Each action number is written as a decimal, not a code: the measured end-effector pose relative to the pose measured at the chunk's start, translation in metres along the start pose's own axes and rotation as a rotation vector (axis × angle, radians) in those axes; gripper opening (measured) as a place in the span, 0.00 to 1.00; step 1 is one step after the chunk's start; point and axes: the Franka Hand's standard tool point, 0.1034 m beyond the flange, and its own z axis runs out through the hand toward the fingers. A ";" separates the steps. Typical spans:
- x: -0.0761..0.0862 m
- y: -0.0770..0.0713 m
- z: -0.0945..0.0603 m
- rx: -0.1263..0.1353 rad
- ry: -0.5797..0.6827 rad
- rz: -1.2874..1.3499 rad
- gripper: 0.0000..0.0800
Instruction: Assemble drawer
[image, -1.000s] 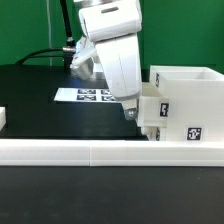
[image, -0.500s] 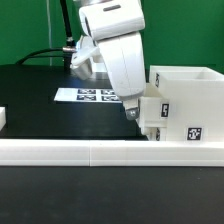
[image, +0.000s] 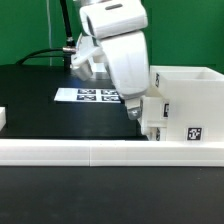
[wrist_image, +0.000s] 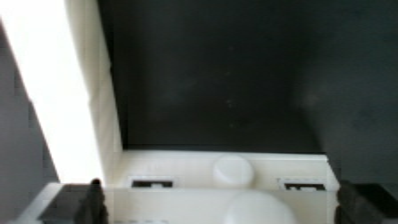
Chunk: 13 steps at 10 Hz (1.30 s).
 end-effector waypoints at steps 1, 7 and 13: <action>0.000 0.001 0.000 0.001 -0.007 -0.013 0.81; 0.001 0.003 0.003 0.001 -0.031 0.036 0.81; 0.009 0.001 0.009 0.002 -0.027 0.056 0.81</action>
Offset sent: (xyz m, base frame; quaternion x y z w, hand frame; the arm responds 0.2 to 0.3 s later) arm 0.0116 0.0209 0.0022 0.0104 -0.0001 -0.0084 0.9999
